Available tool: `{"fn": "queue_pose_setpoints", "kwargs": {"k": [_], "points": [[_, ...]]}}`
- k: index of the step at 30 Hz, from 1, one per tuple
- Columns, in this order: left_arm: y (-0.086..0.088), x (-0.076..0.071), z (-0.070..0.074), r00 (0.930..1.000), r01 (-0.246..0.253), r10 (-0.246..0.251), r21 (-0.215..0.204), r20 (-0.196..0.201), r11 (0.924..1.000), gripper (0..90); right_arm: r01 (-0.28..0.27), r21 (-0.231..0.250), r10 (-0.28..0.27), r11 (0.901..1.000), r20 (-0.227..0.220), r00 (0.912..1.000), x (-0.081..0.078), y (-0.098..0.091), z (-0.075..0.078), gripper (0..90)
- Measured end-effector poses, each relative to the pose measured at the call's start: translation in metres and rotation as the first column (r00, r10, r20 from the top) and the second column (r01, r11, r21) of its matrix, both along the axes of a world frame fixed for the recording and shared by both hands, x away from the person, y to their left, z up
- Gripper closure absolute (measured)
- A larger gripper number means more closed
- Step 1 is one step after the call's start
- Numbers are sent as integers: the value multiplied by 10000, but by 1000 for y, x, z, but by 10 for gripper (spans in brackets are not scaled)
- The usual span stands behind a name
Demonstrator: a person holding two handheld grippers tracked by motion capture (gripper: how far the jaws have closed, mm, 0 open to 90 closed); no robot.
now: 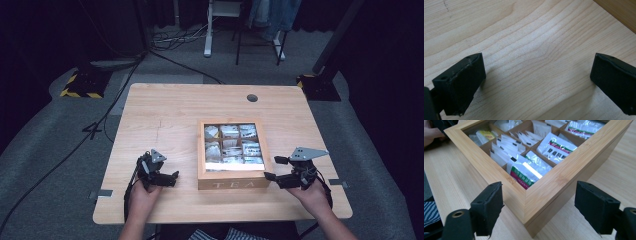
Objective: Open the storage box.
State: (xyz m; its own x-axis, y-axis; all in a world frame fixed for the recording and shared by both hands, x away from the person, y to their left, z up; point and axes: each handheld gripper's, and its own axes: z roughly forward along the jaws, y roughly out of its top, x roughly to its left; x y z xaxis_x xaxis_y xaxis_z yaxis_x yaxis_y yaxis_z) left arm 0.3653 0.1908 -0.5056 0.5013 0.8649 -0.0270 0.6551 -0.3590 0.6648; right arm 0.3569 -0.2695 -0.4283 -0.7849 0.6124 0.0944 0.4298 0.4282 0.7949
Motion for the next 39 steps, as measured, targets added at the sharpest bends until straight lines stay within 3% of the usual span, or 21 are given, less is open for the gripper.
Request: {"fn": "queue_pose_setpoints", "kwargs": {"k": [4, 8, 14, 18, 19, 29, 30, 39], "points": [[0, 0, 0, 10000, 1, -1, -1, -2, 10000, 6, -266, -211, 261, 9994, -221, 9994, 1, 3, -3, 206], [0, 0, 0, 10000, -1, 1, -1, -1, 10000, 6, -548, -762, 511, 9956, -490, 9975, 0, 10, -8, 208], [0, 0, 0, 10000, 8, -8, 6, -1, 10000, 6, -686, -1113, 620, 9914, -614, 9962, 0, 11, -9, 263], [0, 0, 0, 10000, 15, -15, 11, 3, 10000, 6, -695, -1354, 645, 9884, -409, 9971, -2, 12, -10, 275], [0, 0, 0, 10000, 32, -32, 36, 9, 10000, 6, -645, -1617, 621, 9847, -197, 9979, -3, 13, -9, 308], [0, 0, 0, 10000, -3, 3, -5, 1, 10000, 6, -761, -1690, 730, 9827, -239, 9970, -6, 9, -5, 430], [0, 0, 0, 10000, 25, -25, 27, 10, 10000, 6, -775, -1599, 741, 9841, -271, 9969, -6, 7, -3, 474], [0, 0, 0, 10000, 22, -22, 25, 4, 10000, 6, -687, -1373, 632, 9881, -434, 9971, -8, 5, 3, 578]]}}
